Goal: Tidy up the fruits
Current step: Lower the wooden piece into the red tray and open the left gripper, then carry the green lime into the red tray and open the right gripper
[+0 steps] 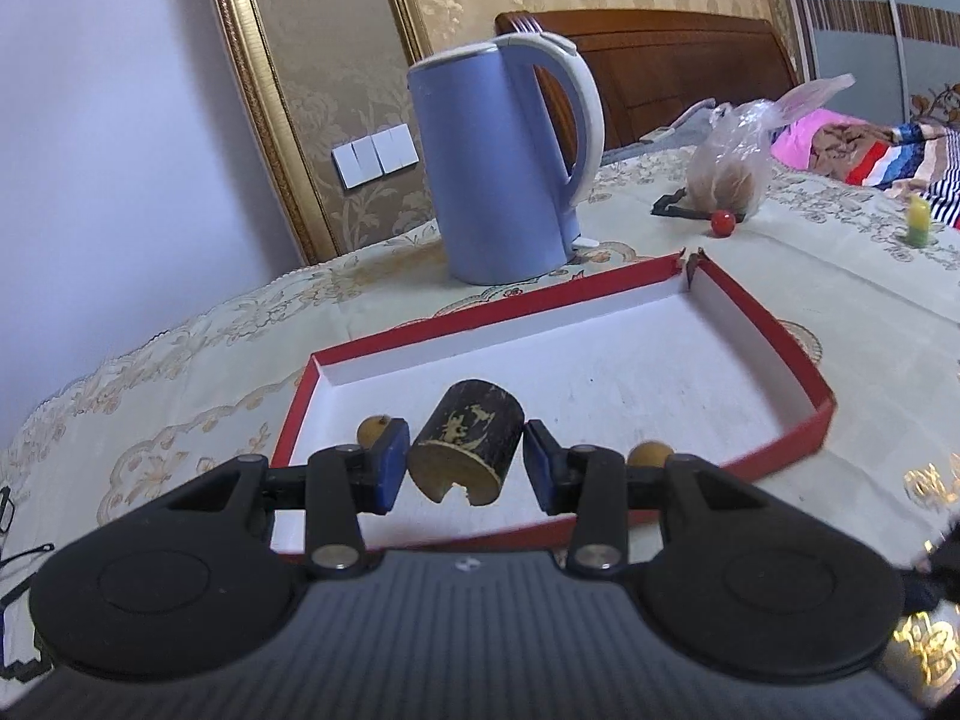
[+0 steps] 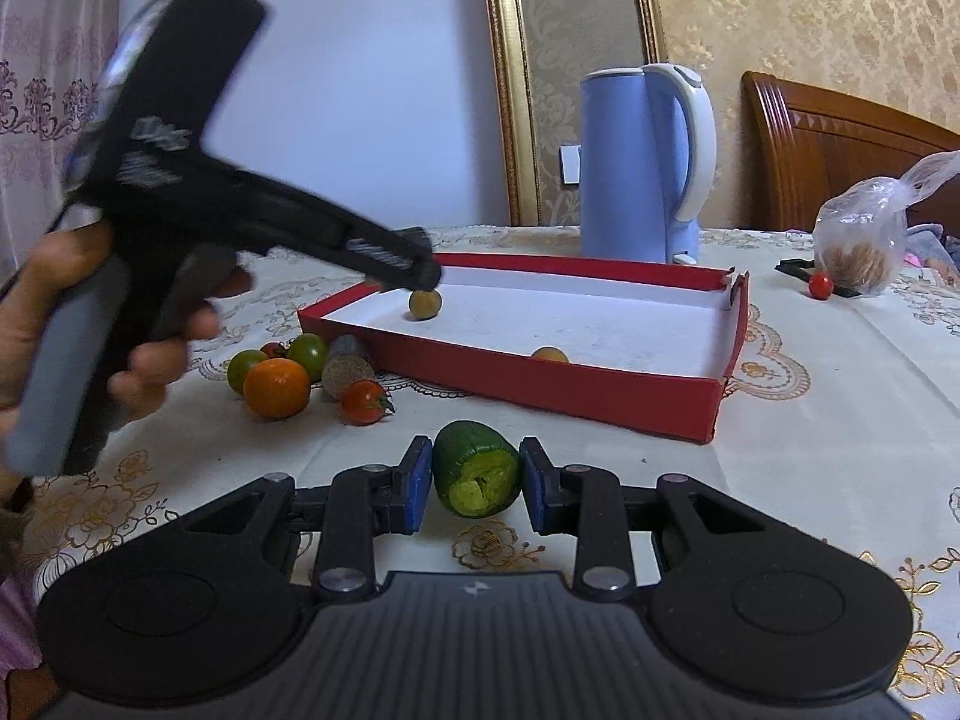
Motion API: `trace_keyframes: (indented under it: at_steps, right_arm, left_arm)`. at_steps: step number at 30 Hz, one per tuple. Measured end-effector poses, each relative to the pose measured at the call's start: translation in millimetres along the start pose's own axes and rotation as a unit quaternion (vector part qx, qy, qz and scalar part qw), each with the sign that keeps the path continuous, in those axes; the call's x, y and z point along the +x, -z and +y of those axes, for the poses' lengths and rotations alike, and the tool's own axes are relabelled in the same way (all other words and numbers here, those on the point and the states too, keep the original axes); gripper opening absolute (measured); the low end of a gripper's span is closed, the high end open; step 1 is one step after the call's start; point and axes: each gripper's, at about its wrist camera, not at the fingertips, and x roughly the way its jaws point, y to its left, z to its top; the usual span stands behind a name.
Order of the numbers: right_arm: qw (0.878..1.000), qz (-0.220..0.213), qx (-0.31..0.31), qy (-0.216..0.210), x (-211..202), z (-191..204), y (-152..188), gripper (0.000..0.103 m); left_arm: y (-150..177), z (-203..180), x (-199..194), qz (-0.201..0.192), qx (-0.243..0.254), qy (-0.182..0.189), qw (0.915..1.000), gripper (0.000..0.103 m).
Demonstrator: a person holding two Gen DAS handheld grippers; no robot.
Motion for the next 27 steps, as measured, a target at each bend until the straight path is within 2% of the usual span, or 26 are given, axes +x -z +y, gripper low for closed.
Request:
trace_keyframes:
  at_steps: [9,13,17,18,20,22,27]
  right_arm:
    - [1.000,-0.003,0.003,0.002,-3.3,-3.1,0.4,0.031]
    - [1.000,-0.003,0.004,0.003,-4.1,-4.8,0.7,0.031]
    - [1.000,-0.004,0.007,0.004,-4.3,-7.0,1.1,0.031]
    - [1.000,-0.004,0.007,0.005,-4.6,-6.9,1.3,0.031]
    - [1.000,-0.005,0.008,0.005,-5.0,-6.4,1.6,0.031]
    - [1.000,-0.005,0.008,0.005,-5.2,-5.8,1.4,0.031]
    - [1.000,-0.007,0.008,0.004,-5.4,-3.0,0.6,0.031]
  left_arm:
    - [-25.9,-17.4,47.0,0.029,0.021,-0.029,0.9989,0.040]
    - [-30.7,-20.8,56.6,0.037,0.027,-0.045,0.9979,0.051]
    - [-25.4,-15.0,49.9,0.035,0.014,-0.060,0.9975,0.056]
    - [-23.6,-11.8,46.2,0.034,0.007,-0.069,0.9970,0.058]
    - [-16.8,-2.0,34.2,0.022,-0.014,-0.084,0.9961,0.077]
    - [-6.9,9.0,17.9,0.007,-0.037,-0.107,0.9935,0.087]
    - [29.8,38.5,-26.0,-0.032,-0.088,-0.166,0.9817,0.098]
